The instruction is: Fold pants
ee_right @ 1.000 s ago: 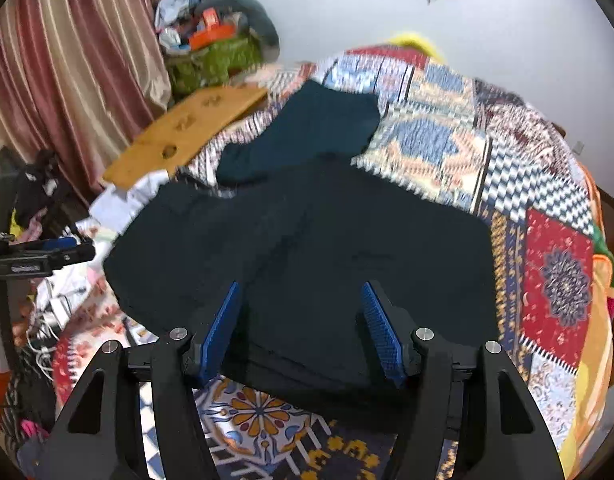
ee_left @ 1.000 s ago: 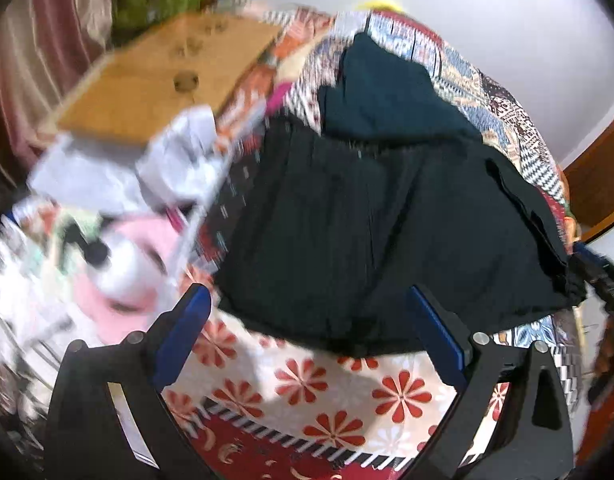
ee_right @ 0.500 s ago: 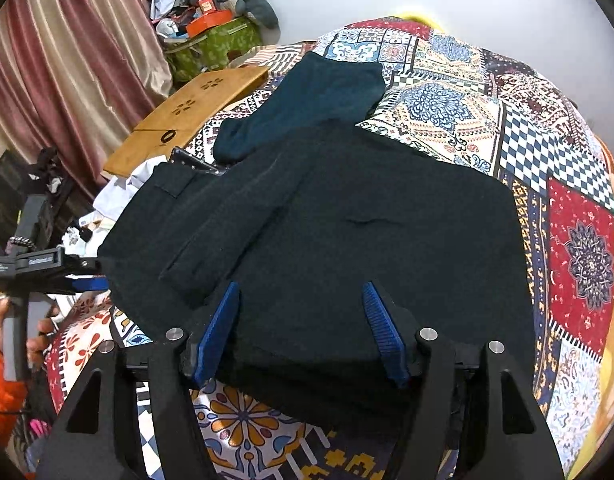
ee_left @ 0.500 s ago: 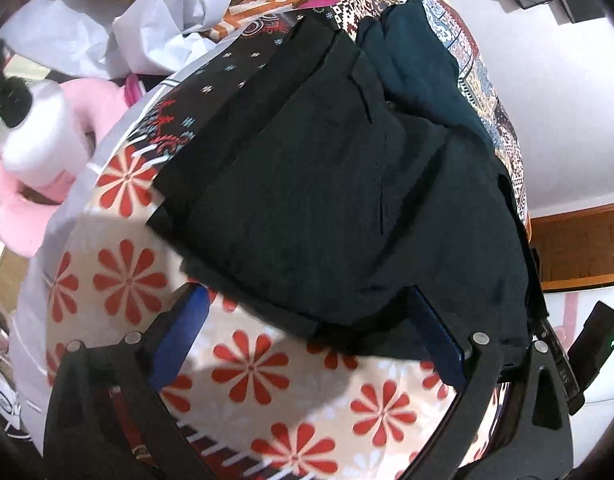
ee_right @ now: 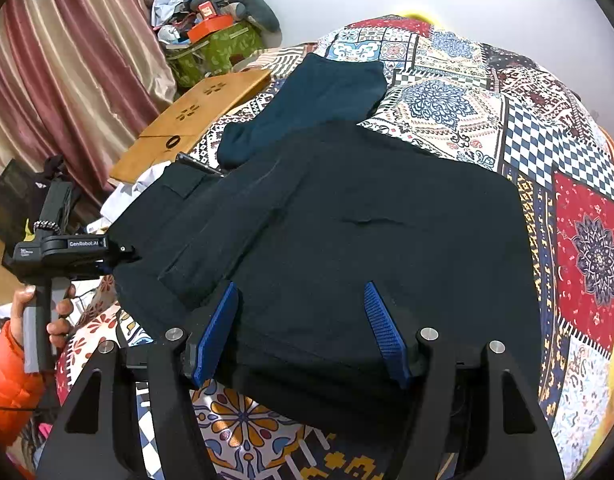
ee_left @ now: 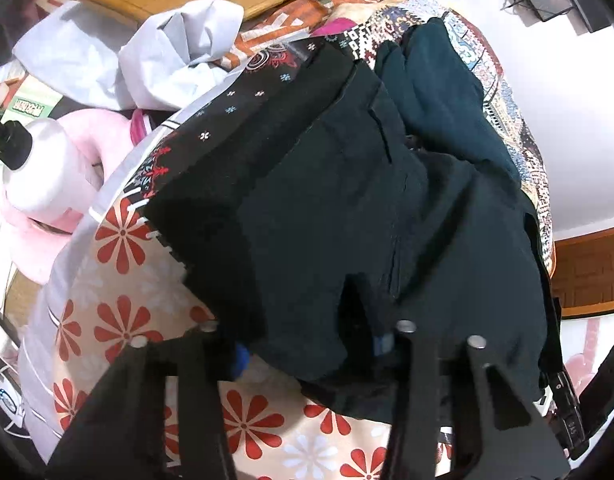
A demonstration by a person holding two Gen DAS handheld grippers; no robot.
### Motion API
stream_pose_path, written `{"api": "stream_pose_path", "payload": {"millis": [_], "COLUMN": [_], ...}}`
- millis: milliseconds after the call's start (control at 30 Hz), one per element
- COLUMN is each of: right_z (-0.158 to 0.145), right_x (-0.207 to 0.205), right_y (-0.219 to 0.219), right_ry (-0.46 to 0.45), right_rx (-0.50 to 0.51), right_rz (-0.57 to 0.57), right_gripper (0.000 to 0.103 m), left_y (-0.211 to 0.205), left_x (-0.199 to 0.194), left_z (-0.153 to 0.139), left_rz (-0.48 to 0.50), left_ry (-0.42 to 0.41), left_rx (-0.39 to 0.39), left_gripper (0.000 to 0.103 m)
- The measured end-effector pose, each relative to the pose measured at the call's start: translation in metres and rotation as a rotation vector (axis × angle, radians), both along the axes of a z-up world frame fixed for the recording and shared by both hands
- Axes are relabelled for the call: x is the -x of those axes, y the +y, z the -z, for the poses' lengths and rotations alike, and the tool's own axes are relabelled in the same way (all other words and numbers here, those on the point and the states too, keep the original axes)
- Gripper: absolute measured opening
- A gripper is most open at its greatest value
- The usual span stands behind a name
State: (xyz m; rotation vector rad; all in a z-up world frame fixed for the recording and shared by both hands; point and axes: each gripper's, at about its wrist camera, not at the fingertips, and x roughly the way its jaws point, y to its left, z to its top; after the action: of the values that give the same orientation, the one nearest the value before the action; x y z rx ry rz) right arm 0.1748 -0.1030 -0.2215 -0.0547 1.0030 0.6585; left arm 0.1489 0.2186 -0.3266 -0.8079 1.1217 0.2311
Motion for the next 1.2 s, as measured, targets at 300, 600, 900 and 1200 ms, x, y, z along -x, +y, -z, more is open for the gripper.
{"api": "stream_pose_path", "payload": {"millis": [300,600,900,1200], "right_z": [-0.002,-0.016,-0.010,0.002], "right_x": [0.002,0.007,0.007,0.013], "right_y": [-0.002,-0.023,-0.068,-0.084], "right_ry": [-0.005,-0.024,-0.033,-0.012], "right_rx": [0.006,-0.008,0.010,-0.071], "right_rz": [0.010,0.045,0.142,0.156], "right_gripper": [0.062,0.062,0.062,0.062], "left_y": [-0.019,-0.062,-0.132,-0.231], "left_x": [0.004,-0.006,-0.027,-0.078], "left_z": [-0.039,-0.128,-0.218,-0.256], "left_rz": [0.056,0.165,0.294,0.493], "left_ry": [-0.089,-0.272,-0.518,-0.641], "left_rx": [-0.203,-0.486,-0.627,-0.591], "left_gripper": [0.023,0.021,0.020,0.020]}}
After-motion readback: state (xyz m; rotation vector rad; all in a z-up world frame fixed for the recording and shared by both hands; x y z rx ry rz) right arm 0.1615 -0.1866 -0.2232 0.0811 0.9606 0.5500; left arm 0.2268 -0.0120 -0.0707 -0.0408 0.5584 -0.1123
